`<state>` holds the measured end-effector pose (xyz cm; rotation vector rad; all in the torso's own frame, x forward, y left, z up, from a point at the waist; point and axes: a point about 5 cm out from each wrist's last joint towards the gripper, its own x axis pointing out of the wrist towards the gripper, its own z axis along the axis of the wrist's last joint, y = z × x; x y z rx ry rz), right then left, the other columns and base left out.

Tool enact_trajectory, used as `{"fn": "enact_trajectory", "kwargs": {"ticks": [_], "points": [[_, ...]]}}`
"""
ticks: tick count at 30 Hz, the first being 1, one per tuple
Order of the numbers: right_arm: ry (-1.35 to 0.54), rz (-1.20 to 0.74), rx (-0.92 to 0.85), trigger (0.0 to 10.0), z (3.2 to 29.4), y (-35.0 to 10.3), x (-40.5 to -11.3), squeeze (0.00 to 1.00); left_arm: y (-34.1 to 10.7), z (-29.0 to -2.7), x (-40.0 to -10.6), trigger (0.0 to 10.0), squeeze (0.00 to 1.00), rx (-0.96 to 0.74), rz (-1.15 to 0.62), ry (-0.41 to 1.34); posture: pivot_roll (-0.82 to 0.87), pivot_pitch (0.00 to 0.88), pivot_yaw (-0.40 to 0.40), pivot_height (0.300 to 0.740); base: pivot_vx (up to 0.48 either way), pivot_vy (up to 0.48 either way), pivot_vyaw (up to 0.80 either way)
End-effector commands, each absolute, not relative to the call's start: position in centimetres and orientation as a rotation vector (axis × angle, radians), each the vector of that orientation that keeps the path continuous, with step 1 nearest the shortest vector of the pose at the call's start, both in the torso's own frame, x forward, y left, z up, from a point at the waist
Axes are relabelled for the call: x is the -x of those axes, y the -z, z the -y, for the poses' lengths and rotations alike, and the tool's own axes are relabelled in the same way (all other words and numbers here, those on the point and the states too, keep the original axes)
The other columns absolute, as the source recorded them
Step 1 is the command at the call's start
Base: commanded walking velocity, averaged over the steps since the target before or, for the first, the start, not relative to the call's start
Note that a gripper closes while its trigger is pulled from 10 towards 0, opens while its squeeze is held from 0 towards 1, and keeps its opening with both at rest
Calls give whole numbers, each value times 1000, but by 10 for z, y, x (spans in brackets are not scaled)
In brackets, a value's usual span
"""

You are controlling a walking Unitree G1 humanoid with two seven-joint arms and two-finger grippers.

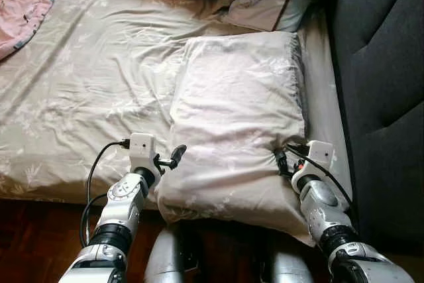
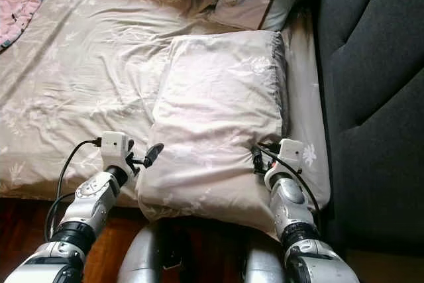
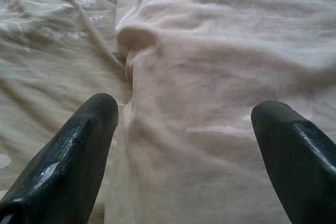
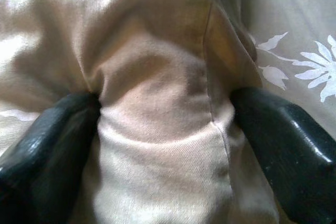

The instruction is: Clean up the room

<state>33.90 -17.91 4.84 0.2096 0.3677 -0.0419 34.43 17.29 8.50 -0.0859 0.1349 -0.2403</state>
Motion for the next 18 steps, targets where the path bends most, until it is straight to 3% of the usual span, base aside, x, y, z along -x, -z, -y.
{"fn": "enact_trajectory", "kwargs": {"ticks": [1, 18], "points": [[14, -507, -202, 10000, 172, -24, -323, 0, -76, -181, -339, 10000, 0, 85, -173, 216, -103, 310, 86, 651, 0, 0, 0], [-91, -716, -161, 10000, 173, -3, -306, 0, -74, -176, -338, 10000, 0, 86, -175, 233, -122, 291, 90, 651, 0, 0, 0]]}}
